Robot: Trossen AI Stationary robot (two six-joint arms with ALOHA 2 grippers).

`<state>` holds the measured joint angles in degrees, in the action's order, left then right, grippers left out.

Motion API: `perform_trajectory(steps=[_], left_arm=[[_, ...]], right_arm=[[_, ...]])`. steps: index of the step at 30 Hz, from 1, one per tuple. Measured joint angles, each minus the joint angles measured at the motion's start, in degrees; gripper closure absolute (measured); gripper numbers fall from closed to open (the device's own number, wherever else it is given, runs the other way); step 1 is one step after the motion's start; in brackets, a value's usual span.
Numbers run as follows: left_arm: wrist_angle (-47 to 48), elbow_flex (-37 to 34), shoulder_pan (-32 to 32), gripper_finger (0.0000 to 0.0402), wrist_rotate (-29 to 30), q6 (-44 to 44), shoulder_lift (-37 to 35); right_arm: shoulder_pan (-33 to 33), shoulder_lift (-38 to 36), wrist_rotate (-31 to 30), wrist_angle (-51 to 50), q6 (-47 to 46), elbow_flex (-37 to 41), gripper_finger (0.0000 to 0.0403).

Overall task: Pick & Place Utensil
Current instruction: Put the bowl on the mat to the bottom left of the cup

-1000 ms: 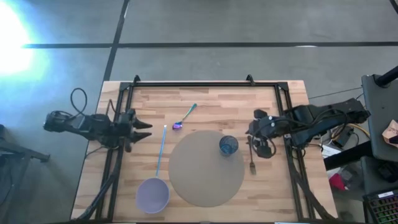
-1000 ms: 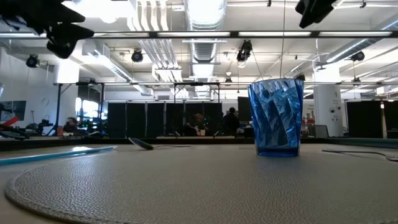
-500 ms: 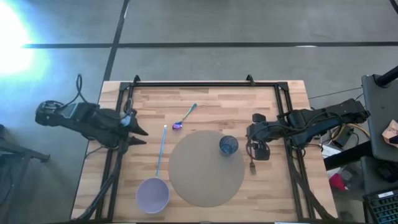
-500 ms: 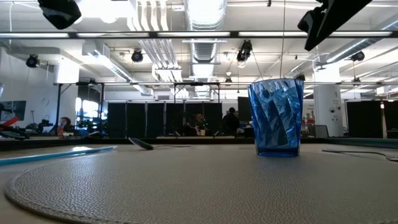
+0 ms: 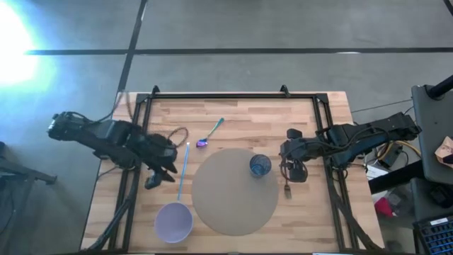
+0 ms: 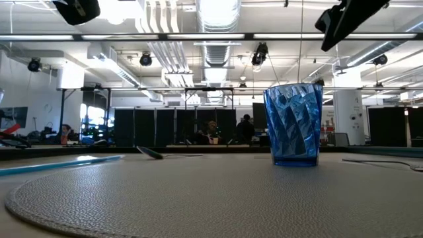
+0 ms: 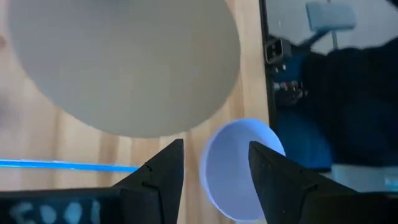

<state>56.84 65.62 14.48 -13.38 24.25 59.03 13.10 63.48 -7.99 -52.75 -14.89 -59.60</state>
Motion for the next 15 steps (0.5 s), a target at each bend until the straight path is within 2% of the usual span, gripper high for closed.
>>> perform_trajectory(steps=[7, 15], left_arm=[[1.75, 3.19, 5.26, 0.0232, -0.71, 2.58, 5.78], [2.84, 1.96, 12.13, 0.0232, 5.35, 8.29, 9.59]], right_arm=[[0.00, 0.00, -0.11, 0.49, -0.16, -0.16, 0.0202], [0.02, 0.00, -0.11, 1.09, -1.25, -0.08, 0.0202]])
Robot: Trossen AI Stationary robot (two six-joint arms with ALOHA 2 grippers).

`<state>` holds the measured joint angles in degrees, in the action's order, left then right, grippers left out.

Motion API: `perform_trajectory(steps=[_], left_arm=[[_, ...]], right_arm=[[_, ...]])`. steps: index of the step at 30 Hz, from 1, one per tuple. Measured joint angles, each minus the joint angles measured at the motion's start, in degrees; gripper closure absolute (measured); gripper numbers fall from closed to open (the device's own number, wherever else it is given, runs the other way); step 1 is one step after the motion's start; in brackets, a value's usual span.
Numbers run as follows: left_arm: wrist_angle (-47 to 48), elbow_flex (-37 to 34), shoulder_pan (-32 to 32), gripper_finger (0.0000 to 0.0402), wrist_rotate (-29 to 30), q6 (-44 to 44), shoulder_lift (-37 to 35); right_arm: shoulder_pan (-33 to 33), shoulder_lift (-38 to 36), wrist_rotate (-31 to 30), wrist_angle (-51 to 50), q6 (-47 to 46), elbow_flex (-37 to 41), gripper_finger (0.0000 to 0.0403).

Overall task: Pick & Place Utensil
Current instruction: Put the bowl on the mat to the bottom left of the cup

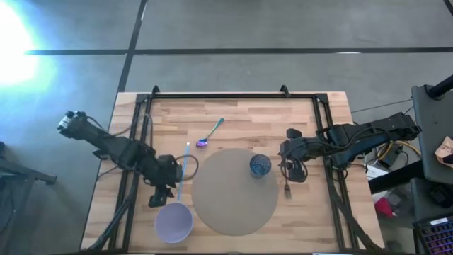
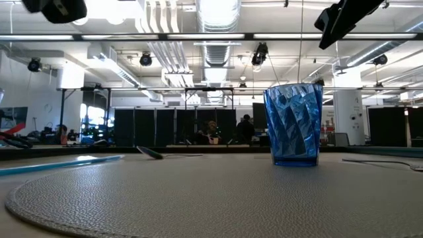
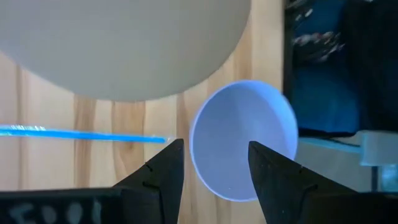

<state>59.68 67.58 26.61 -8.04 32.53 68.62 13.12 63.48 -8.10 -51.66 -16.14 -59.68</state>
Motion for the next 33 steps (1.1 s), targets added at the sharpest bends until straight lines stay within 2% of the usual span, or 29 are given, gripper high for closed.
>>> perform_trajectory(steps=[13, 33], left_arm=[[-0.13, -1.41, 7.65, 0.0232, 6.67, 7.47, 8.12], [-2.87, -1.43, 8.55, 0.0232, 7.30, 6.54, 17.83]], right_arm=[[-0.02, 0.00, 0.00, -0.02, 0.25, 0.05, 0.0202], [-0.01, 0.01, 0.00, -0.04, 1.11, 0.11, 0.0202]])
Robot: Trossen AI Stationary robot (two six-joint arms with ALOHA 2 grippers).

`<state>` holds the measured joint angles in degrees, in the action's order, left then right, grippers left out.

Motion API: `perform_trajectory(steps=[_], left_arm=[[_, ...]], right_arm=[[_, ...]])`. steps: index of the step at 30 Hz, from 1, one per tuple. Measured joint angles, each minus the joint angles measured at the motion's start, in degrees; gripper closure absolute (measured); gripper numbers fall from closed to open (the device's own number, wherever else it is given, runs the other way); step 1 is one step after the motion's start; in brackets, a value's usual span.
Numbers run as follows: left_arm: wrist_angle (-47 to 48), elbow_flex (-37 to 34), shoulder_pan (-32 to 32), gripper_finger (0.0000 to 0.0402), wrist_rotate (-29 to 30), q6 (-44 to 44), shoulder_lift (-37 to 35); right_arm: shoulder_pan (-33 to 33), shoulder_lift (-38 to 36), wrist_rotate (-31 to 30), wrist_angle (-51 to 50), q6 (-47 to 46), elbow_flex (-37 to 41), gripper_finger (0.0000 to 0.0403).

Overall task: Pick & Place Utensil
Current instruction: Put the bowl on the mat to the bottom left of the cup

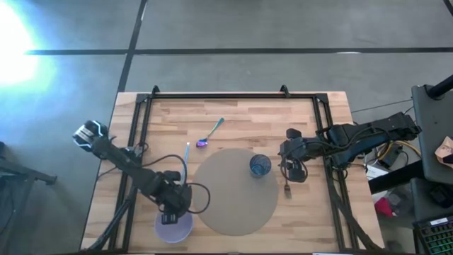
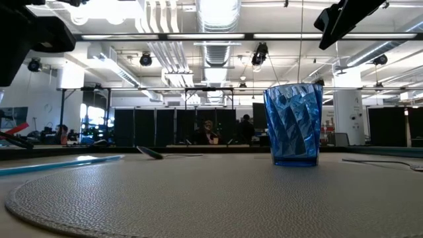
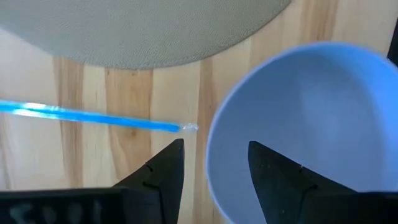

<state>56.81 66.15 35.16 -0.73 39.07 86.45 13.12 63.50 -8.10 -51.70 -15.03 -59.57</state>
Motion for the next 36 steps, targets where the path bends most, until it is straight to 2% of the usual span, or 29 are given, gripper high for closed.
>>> perform_trajectory(steps=[10, 21, 26, 33, 36], left_arm=[[-1.61, -0.74, 0.00, 0.0232, 0.00, -2.91, 3.65], [-3.93, -4.30, 0.00, 0.0237, -0.20, -2.76, 3.66], [-4.34, -4.59, 0.00, 0.0279, -0.20, -2.69, 3.65], [-4.43, -4.59, 0.00, 0.0387, -0.40, -4.56, 3.61], [-4.63, -4.57, 0.00, 0.0392, -0.60, -5.02, 3.48]], right_arm=[[-0.01, 0.01, 0.02, 0.07, -0.90, 0.00, 0.0202], [-0.01, 0.01, 0.02, 0.15, -1.04, 0.02, 0.0202], [-0.01, 0.01, 0.02, 0.13, -0.83, 0.01, 0.0202], [-0.01, 0.01, 0.02, 0.13, -0.37, 0.02, 0.0202], [0.00, 0.01, 0.02, 0.13, -0.37, 0.02, 0.0202]])
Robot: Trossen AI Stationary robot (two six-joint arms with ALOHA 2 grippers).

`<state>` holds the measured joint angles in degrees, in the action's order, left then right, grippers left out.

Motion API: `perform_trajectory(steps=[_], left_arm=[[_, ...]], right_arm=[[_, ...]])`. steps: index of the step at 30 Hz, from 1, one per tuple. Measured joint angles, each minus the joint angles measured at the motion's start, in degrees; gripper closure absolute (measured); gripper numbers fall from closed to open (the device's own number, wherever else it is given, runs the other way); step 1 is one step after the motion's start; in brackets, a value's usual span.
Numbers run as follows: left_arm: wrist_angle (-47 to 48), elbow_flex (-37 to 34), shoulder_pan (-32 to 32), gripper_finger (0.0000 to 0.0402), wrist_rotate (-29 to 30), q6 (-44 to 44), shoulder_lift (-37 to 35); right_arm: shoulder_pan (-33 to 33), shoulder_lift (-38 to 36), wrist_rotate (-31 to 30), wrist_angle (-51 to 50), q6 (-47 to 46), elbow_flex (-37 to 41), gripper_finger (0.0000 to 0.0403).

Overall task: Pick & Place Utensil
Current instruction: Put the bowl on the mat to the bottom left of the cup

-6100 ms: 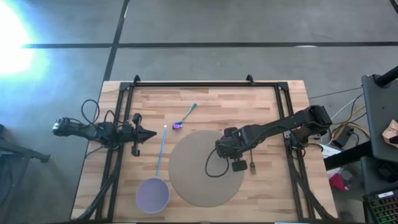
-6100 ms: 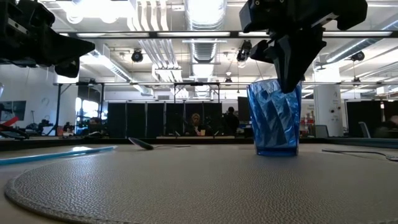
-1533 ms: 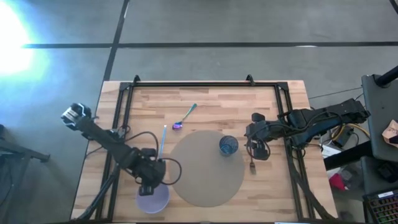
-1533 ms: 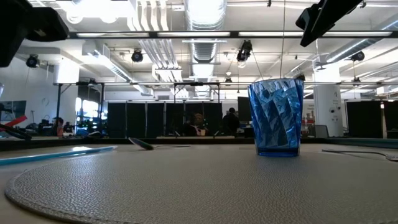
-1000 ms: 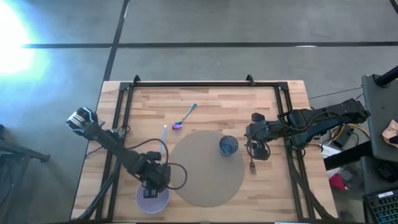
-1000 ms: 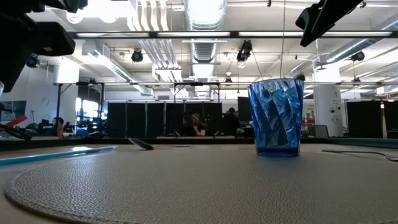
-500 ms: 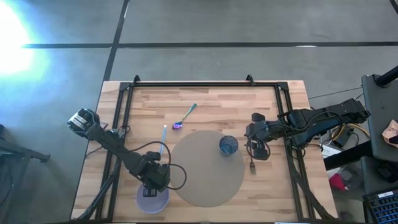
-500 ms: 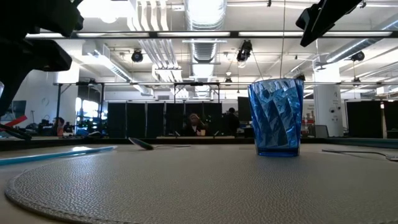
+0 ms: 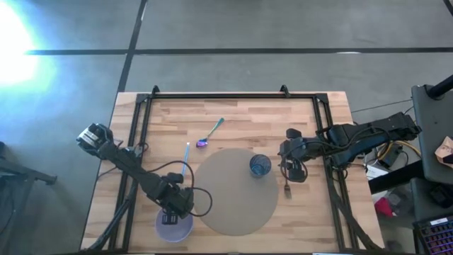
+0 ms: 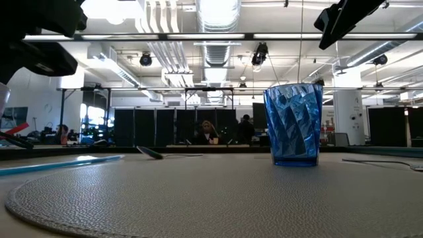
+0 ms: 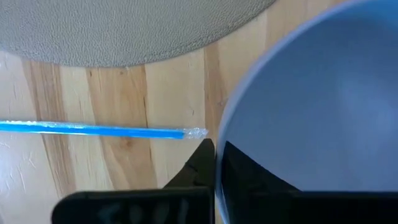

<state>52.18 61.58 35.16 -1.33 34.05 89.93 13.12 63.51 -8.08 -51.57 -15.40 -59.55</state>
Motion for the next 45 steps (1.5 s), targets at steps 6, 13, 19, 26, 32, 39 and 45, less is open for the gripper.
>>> perform_trajectory(steps=[6, 13, 19, 26, 32, 39, 45], left_arm=[[0.26, 1.27, -0.26, 0.0397, 0.13, -2.16, -0.31], [0.21, 6.02, -2.31, 0.0398, 2.84, -7.03, -1.86], [0.36, 11.40, -5.92, 0.0398, 6.56, -12.29, -2.43], [0.27, 16.28, -10.69, 0.0398, 12.64, -16.88, -2.40], [-4.11, 17.39, -15.13, 0.0398, 17.91, -14.95, -2.34], [-6.44, 17.97, -20.21, 0.0399, 14.05, -5.49, -2.32], [-5.35, 19.68, -23.29, 0.0399, 6.38, 0.09, -2.32]], right_arm=[[-0.02, 0.00, 0.00, 0.00, -0.09, 0.00, 0.0202], [0.00, 0.00, 0.00, -0.02, -0.99, 0.00, 0.0202], [-0.02, 0.00, 0.00, -0.07, -1.14, 0.00, 0.0202], [0.00, 0.00, -0.02, -0.08, -1.19, 0.00, 0.0202], [-0.01, 0.00, -0.94, -0.44, -3.12, 0.00, 0.0202], [-0.01, 0.00, -1.08, -1.84, -3.76, -0.01, 0.0202], [0.00, -0.01, -1.08, -2.51, -3.74, 0.00, 0.0202]])
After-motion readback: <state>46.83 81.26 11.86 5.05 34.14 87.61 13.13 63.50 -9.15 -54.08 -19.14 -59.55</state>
